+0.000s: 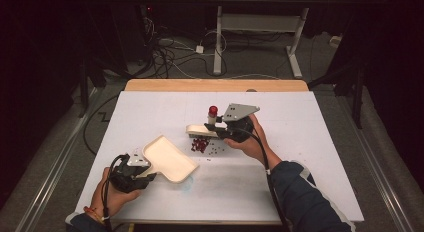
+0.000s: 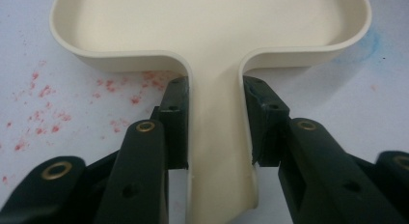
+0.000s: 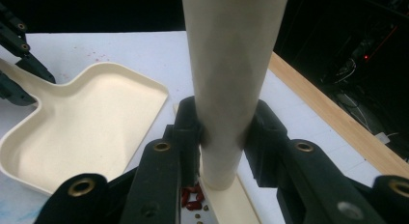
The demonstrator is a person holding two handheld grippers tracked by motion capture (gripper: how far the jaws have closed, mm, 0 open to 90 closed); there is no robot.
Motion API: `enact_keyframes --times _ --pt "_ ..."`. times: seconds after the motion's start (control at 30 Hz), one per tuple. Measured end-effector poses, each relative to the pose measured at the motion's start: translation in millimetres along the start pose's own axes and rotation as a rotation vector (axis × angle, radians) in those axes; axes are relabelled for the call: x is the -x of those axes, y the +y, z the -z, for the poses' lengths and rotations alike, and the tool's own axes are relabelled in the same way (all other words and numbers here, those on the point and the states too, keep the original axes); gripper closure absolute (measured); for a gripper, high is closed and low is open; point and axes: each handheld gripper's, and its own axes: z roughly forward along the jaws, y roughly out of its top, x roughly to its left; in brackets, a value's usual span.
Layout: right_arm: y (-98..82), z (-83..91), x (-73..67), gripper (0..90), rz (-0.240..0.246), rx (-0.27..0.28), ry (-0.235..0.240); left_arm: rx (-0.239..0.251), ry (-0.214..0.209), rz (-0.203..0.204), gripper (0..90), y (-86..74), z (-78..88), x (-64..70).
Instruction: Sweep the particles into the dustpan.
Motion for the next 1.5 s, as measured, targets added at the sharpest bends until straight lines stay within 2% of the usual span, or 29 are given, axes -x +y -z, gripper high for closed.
enact_keyframes --times 0.2,0.7,1.13,1.27,1.5 --pt "-0.3 6.8 -5.4 70.0 0.004 0.007 0.022 -0.002 -0.004 0.001 64.1 0.0 -0.4 0.3" --pt "1.2 6.6 -9.0 70.0 -0.028 -0.002 -0.014 -0.01 -0.022 -0.03 64.0 1.8 -1.7 4.7" --pt "5.5 5.9 -21.2 69.8 -0.043 -0.027 -0.012 -0.014 -0.029 -0.032 64.0 2.6 -2.6 7.0" --pt "6.9 6.6 -24.5 69.8 -0.073 -0.043 -0.032 -0.028 -0.03 -0.028 64.0 5.1 -5.0 12.9" --pt "10.5 6.0 -25.1 69.9 -0.158 -0.057 -0.11 -0.041 -0.032 -0.012 64.0 8.9 -7.9 20.2"
